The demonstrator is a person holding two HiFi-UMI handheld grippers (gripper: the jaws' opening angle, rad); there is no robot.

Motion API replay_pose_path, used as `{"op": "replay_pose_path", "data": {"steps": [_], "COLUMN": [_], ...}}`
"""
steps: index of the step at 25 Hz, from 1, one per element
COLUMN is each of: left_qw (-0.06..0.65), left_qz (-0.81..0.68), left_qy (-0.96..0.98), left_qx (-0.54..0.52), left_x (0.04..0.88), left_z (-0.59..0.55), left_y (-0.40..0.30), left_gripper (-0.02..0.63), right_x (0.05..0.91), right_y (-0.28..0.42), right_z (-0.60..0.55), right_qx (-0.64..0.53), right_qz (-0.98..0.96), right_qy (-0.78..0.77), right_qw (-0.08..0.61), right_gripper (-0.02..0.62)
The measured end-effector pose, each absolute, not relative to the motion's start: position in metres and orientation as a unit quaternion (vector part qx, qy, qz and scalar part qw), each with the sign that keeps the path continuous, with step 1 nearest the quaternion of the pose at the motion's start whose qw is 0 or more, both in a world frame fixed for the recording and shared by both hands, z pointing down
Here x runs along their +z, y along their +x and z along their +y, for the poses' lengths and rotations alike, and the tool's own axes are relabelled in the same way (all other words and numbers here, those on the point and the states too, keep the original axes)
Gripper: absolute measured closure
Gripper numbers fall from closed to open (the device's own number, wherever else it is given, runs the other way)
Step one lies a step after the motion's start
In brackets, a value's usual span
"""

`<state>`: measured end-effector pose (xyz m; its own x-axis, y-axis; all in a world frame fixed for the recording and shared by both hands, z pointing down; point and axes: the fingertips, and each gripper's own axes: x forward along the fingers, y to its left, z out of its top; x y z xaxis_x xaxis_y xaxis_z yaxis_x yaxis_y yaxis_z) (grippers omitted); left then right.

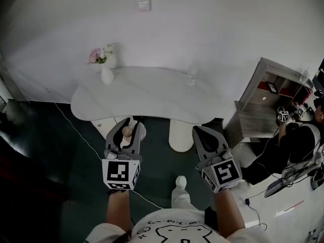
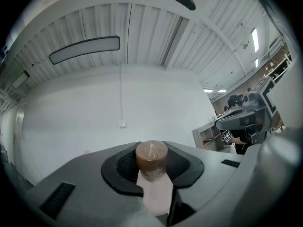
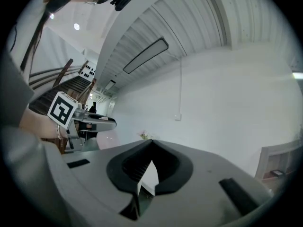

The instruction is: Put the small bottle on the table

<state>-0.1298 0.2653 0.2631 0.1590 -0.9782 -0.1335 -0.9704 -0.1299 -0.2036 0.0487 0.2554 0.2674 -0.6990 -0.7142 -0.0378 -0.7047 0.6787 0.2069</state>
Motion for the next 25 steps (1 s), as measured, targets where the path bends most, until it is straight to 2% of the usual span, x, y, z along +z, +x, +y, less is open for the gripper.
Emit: {"op": "replay_pose_path", "data": {"steps": [10, 25], "left_qw": [0.123, 0.101], "left_qz": [0.645, 0.679], "left_qy": [-0.754, -0.727], "left_qx": [-0.021, -0.035], "left_x": [0.267, 0.274], "left_z": [0.135, -0.064], "left_y": [-0.107, -0.118], "left_gripper": [0.494, 0.494], "right_x": [0.268, 0.276], "right_y": [0.055, 0.056], "right_z": [0.120, -0.084], "right_qx": [-0.101, -0.080], "right_qz": [-0.921, -0.933], "right_qy": [0.376, 0.349], "right_qw": [0.016, 0.019], "right_gripper": [0.600, 0.600]}}
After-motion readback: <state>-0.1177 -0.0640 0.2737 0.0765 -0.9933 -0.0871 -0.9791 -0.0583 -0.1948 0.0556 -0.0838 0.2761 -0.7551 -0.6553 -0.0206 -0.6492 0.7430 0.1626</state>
